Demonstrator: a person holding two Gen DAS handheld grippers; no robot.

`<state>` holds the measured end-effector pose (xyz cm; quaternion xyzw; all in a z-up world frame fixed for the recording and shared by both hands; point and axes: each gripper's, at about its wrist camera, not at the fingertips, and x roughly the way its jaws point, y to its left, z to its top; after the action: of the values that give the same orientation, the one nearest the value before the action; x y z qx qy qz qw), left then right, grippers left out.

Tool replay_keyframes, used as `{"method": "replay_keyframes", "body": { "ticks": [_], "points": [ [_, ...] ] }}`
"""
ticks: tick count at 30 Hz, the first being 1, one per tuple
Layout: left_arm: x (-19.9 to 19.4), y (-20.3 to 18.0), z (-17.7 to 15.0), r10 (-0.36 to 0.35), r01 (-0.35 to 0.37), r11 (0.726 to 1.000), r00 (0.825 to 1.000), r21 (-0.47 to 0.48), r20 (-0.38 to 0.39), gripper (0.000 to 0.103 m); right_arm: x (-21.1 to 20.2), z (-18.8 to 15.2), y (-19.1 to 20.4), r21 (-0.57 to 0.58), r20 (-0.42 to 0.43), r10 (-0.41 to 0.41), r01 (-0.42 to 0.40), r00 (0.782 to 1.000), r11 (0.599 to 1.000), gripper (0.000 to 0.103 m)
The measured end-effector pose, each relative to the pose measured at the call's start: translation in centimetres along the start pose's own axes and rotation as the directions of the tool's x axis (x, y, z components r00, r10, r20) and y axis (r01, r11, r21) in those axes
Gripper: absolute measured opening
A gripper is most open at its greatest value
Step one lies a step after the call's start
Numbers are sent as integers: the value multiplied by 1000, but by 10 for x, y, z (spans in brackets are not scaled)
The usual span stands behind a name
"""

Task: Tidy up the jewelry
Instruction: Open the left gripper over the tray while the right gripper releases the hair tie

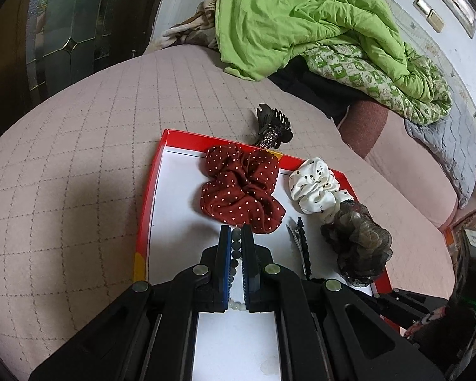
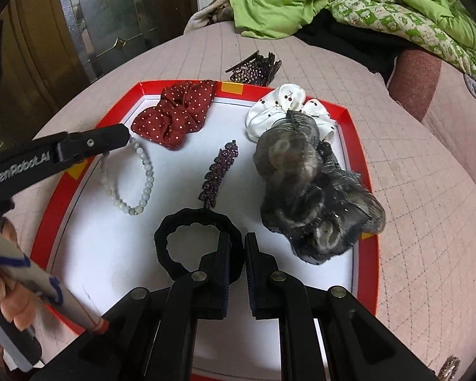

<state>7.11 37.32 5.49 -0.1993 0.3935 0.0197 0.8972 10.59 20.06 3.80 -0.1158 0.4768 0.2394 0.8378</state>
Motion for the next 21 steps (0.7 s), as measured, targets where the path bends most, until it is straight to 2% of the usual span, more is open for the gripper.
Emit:
{"method": "replay_keyframes", "body": {
  "ticks": [11,17,21],
  "points": [
    [4,-1,1,19,-19,1000,1000,0,1,5,5,10,0,28,19,29,-29,999,999,11],
    [2,-3,2,23,-23,1000,1000,-2,9,5,-5,9,-2,38,46,54,-56,997,998,21],
    [-1,-4,3,23,-23,1000,1000,-4,20,8,-12,10,-4,43,63,72,-74,995,996,21]
  ]
}}
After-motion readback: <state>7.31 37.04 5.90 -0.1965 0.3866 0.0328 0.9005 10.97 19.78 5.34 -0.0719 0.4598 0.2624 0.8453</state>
